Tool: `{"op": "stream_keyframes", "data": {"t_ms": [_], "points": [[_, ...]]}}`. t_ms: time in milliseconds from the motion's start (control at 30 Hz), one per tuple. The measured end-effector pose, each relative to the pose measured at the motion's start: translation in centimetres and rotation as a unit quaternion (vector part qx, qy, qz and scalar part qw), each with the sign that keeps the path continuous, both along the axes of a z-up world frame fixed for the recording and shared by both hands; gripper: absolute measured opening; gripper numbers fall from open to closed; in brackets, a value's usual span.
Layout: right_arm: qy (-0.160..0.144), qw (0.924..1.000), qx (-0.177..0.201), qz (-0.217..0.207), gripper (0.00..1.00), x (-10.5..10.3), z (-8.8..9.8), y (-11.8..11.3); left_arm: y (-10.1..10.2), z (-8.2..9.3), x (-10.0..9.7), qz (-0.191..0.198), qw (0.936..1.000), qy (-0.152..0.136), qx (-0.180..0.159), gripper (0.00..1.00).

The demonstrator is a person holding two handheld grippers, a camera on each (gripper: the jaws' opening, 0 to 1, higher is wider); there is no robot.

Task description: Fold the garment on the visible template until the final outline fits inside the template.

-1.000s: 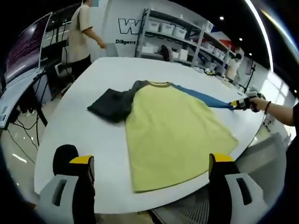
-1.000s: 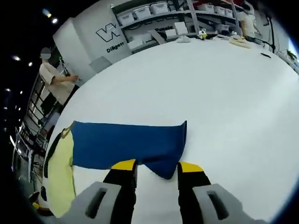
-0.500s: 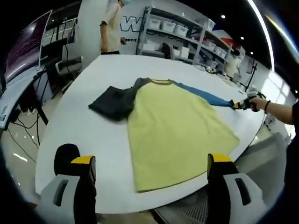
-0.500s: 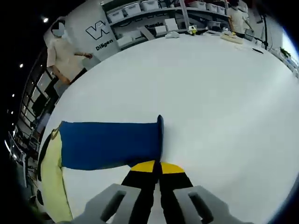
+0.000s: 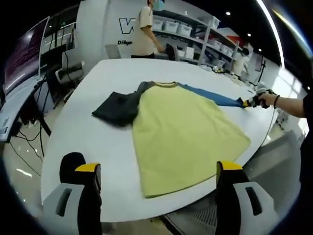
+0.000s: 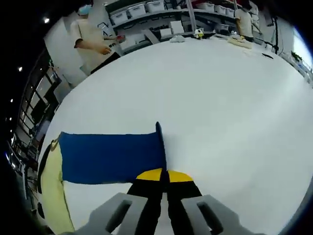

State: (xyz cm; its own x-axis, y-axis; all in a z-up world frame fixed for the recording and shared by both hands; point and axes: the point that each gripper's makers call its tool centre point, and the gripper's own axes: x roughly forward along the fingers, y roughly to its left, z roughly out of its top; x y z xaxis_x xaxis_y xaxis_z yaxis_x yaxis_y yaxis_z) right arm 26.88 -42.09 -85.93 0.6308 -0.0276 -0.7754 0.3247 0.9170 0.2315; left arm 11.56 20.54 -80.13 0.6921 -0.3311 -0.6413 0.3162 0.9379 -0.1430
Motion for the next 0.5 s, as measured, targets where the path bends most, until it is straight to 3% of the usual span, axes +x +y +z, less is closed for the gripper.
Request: {"op": "stream_keyframes", "data": {"t_ms": [300, 500], "points": [[0.006, 0.9995, -0.028, 0.008, 0.00, 0.4, 0.3, -1.2, -0.4, 0.2, 0.0, -0.011, 0.9999, 0.003, -0.004, 0.94], [-0.004, 0.9998, -0.013, -0.011, 0.00, 0.6, 0.9, -2.1, 0.0, 0.7, -0.1, -0.010, 0.9999, -0.004, -0.002, 0.94]]}}
